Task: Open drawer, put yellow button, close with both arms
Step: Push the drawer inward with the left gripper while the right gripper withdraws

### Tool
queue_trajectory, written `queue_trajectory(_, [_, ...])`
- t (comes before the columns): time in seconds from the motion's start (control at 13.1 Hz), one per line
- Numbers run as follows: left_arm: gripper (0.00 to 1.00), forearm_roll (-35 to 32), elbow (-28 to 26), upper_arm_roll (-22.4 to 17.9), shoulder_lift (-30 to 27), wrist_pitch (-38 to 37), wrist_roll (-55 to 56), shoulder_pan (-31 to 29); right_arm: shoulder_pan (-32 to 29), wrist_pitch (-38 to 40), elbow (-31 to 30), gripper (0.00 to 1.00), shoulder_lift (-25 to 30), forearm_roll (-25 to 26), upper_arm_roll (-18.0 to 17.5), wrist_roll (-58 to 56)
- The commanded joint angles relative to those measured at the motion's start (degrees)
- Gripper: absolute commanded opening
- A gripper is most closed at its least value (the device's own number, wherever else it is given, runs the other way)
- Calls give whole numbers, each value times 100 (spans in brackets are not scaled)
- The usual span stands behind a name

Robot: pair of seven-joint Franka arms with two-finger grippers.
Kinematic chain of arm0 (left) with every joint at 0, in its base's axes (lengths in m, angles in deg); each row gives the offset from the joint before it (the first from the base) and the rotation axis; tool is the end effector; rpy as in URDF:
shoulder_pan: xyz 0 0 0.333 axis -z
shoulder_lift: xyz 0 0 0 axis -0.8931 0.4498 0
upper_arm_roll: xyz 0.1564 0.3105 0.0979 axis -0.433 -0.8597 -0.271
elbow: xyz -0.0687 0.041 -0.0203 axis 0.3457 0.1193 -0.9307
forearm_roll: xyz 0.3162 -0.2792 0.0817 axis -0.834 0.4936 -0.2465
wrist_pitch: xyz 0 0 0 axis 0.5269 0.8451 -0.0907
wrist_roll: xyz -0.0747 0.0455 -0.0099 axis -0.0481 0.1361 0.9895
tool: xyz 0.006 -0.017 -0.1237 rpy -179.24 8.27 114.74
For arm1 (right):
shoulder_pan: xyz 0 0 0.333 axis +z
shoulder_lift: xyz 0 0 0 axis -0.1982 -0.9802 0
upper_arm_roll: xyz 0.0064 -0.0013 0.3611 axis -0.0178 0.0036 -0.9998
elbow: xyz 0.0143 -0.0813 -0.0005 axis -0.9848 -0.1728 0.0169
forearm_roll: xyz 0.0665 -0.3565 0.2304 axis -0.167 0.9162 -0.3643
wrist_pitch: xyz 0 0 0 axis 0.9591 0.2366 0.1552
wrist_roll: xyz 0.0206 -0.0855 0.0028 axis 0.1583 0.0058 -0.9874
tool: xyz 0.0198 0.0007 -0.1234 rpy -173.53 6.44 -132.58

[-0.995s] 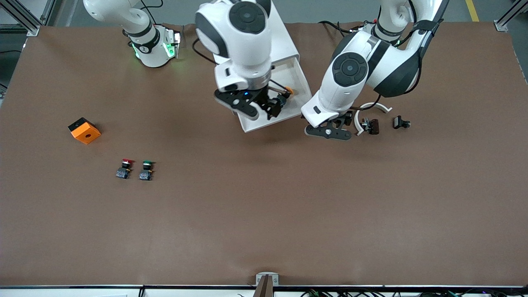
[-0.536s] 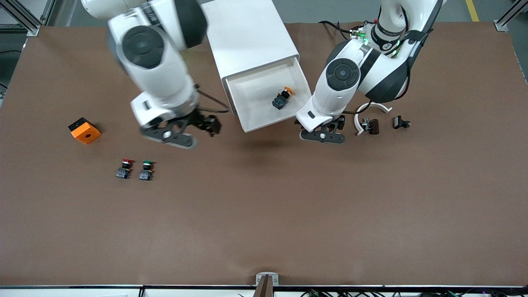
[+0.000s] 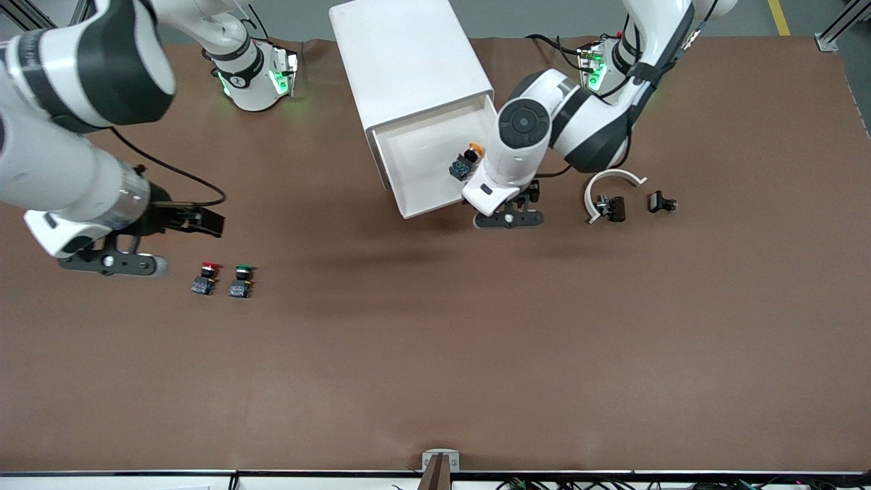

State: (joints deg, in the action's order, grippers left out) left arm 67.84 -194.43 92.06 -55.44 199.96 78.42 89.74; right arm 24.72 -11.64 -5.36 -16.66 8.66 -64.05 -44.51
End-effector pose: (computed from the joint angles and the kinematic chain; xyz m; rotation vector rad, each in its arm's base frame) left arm 0.4943 -0.4478 0.3599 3.1331 0.0481 -0.1885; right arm 0.6680 0.1160 0.5876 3.1100 -0.0870 -0.2548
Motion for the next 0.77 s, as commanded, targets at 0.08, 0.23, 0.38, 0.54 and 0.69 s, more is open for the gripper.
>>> queue_trajectory(0.08, [100,-9,-302,389,-65,-12,183,7,-755,205,-56,100,187,39,-96,-1238])
queue_trajectory(0.23, [100,8,-312,547,-100,-152,183,-1,-1081,231,-56,100,205,127,-96,-1871])
queue_trajectory(0.38, [100,87,-312,706,-109,-180,183,-1,-1354,231,-56,100,205,250,-96,-2346])
queue_trajectory(0.54, [100,149,-312,847,-74,-180,201,7,-1548,231,-48,100,214,268,-96,-2664])
queue_trajectory(0.69, [100,149,-277,917,-21,-180,262,34,-1575,231,-30,100,196,294,-87,-2648])
